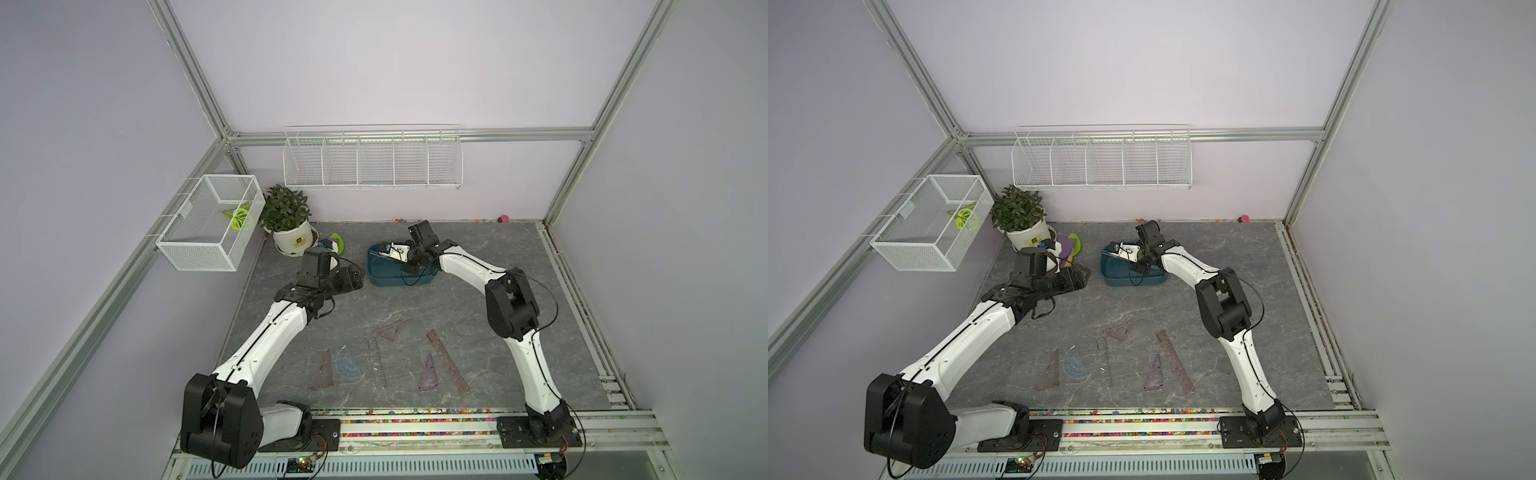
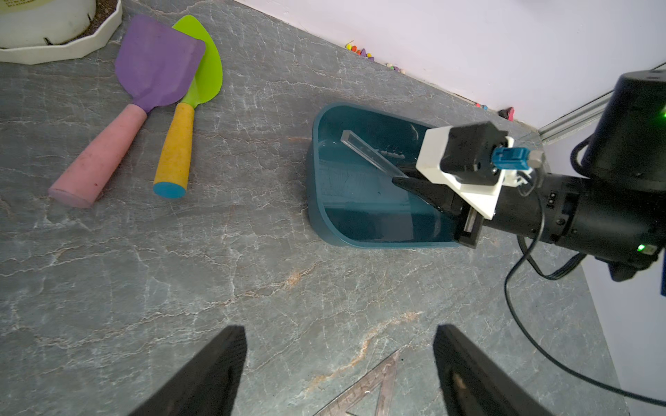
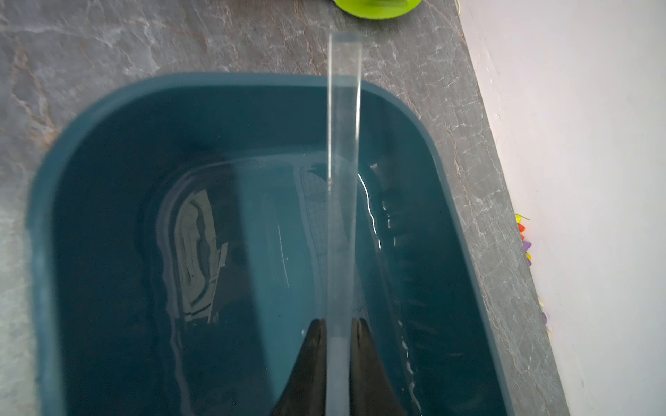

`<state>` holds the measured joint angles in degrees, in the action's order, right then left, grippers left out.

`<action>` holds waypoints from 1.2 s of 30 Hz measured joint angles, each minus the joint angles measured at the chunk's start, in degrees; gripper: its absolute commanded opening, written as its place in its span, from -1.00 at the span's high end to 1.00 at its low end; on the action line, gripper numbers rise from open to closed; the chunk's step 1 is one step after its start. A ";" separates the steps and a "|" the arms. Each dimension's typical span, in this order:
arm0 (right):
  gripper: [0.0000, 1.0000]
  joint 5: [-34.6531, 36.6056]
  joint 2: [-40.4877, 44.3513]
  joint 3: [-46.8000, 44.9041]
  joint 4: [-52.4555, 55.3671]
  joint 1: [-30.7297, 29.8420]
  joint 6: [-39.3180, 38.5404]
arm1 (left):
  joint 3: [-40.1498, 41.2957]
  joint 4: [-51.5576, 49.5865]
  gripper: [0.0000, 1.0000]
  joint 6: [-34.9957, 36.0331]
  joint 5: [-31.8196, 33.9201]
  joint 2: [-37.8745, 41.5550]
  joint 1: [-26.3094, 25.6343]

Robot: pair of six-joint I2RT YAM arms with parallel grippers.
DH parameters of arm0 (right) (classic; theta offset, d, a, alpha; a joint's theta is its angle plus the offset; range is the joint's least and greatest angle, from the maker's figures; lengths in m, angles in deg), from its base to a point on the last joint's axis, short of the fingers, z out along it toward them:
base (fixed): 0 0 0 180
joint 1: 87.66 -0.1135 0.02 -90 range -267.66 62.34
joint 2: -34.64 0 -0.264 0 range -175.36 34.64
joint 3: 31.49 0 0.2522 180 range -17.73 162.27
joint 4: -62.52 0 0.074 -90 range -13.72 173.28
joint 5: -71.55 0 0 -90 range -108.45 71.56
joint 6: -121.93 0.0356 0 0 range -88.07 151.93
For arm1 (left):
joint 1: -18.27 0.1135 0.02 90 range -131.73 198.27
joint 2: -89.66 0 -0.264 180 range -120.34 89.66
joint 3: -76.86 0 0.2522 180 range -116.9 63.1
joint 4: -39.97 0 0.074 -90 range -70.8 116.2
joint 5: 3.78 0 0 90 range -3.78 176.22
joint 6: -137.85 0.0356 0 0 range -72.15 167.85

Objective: Put the scattered rulers into the storage box
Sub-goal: Place the ruler in the storage box.

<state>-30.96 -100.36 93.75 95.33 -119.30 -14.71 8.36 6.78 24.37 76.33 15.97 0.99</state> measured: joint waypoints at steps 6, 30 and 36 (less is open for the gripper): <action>0.90 1.68 -2.21 0.00 -1.05 -0.33 -1.36 | 0.00 0.33 -0.74 -0.02 -0.26 -0.02 0.00; 0.13 7.69 -0.55 0.13 -2.99 -3.02 0.92 | 0.37 2.49 -0.72 -2.45 -3.98 -0.57 0.28; 0.14 14.49 19.63 -9.66 -1.81 -8.31 11.61 | 1.73 3.30 -0.70 -6.54 -3.80 -0.70 -5.27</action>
<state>-16.47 -80.73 84.09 93.51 -127.60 -3.10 10.08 10.09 17.83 72.53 15.27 -4.28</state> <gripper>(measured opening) 0.434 0.852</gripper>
